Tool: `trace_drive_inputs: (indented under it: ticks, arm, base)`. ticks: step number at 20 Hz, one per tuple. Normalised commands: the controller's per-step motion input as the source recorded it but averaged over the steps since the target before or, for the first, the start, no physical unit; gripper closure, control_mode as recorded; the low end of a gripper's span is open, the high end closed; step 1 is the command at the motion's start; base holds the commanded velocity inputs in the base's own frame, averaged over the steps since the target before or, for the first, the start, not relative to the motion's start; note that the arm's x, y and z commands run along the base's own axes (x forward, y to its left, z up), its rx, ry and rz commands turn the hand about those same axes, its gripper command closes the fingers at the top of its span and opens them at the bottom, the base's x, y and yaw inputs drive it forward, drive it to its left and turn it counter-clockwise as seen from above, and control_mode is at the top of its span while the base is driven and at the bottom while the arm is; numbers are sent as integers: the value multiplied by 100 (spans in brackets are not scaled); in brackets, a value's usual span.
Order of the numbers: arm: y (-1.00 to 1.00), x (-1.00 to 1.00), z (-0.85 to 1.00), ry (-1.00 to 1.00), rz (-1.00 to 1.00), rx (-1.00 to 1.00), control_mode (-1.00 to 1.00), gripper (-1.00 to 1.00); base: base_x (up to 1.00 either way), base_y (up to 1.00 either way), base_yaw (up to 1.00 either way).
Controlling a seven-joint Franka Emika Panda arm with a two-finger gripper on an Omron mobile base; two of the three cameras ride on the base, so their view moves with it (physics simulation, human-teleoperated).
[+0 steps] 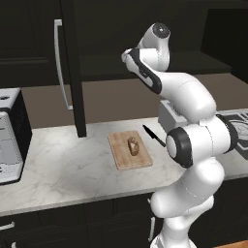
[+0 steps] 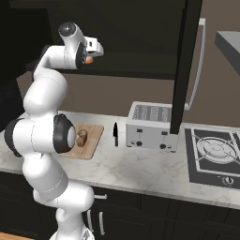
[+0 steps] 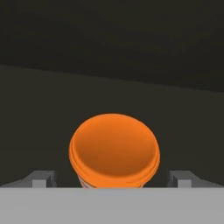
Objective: Pick the bread, place it on the cutting board, pick the jam, place it on the counter, and close the cabinet.
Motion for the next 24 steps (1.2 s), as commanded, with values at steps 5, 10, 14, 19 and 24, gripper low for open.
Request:
trace_drive_inputs:
  ticks: [5, 10, 14, 19, 24]
  arm:
    - [0, 13, -2, 0, 0, 0, -100, -100]
    - [0, 12, 0, 0, 0, 0, -100, -100]
    - [0, 8, 0, 0, 0, 0, -100, -100]
    - [5, 3, 0, 0, 0, -1, -100, 100]
    - [0, 0, 0, 0, 0, 0, -100, 100]
  base:
    - [0, 0, 0]
    - [0, 0, 0]
    - [0, 0, 0]
    - [0, 0, 0]
    - [0, 0, 0]
